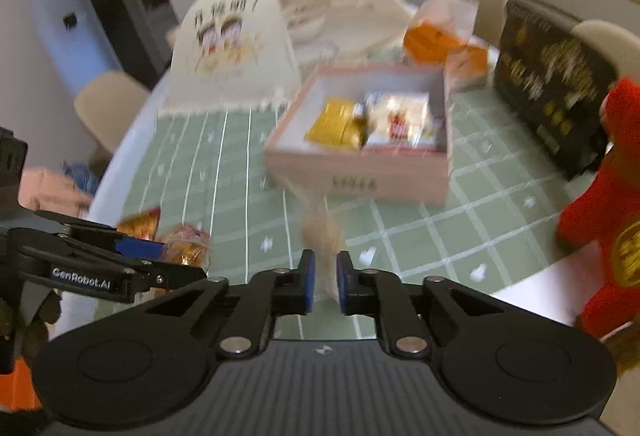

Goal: Organize snacks
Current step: 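Carry the cake packet and rice bar over the pink box with both tools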

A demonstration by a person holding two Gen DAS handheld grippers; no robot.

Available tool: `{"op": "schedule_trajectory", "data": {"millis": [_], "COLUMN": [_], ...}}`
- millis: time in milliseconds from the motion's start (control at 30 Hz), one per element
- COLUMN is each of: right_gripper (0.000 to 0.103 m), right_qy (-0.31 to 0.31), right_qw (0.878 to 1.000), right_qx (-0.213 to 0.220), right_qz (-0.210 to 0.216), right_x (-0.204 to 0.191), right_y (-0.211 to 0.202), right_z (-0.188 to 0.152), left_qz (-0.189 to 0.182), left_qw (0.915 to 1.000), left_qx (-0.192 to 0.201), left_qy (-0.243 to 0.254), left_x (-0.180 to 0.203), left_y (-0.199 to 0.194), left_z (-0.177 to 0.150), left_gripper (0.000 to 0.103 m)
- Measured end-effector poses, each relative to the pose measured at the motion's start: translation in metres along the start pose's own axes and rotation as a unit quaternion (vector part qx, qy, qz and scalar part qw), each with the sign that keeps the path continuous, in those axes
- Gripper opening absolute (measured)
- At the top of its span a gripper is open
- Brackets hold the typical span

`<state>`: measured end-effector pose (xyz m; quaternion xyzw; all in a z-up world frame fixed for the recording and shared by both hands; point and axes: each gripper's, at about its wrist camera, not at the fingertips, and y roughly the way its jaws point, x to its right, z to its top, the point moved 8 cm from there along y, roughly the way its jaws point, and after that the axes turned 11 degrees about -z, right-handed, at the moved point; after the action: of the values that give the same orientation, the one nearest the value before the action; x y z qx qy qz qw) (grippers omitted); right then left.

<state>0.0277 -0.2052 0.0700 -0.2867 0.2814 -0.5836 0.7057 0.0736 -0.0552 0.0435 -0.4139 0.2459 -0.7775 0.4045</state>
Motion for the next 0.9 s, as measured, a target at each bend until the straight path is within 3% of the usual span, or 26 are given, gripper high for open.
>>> {"op": "schedule_trajectory", "data": {"millis": [200, 300, 367, 500, 633, 800, 900], "right_gripper": [0.011, 0.012, 0.015, 0.032, 0.034, 0.052, 0.052], "right_qy": [0.006, -0.013, -0.011, 0.054, 0.149, 0.203, 0.193], "right_qw": [0.999, 0.999, 0.998, 0.994, 0.981, 0.969, 0.967], "right_qx": [0.033, 0.022, -0.001, -0.057, -0.102, -0.109, -0.118], "right_qz": [0.004, -0.035, -0.056, -0.080, -0.075, -0.088, -0.117], "right_x": [0.011, 0.015, 0.021, 0.040, 0.060, 0.065, 0.063], "right_y": [-0.020, -0.009, 0.006, 0.040, 0.067, 0.097, 0.119], "right_z": [0.025, 0.019, 0.009, -0.012, -0.019, -0.005, 0.000], "left_qz": [-0.004, -0.007, -0.009, 0.000, 0.005, 0.001, 0.006], "left_qw": [0.9983, 0.9977, 0.9978, 0.9992, 0.9998, 0.9998, 0.9998], "left_qx": [0.048, 0.058, 0.056, 0.033, 0.017, 0.015, 0.016], "left_qy": [0.034, 0.035, 0.034, 0.023, 0.006, -0.010, -0.015], "left_x": [0.014, 0.017, 0.015, 0.002, -0.009, -0.014, -0.015], "left_y": [-0.015, -0.016, -0.014, -0.004, 0.003, 0.003, 0.000], "left_z": [0.049, 0.060, 0.058, 0.041, 0.024, 0.014, 0.010], "left_gripper": [0.062, 0.062, 0.062, 0.062, 0.062, 0.062, 0.062]}}
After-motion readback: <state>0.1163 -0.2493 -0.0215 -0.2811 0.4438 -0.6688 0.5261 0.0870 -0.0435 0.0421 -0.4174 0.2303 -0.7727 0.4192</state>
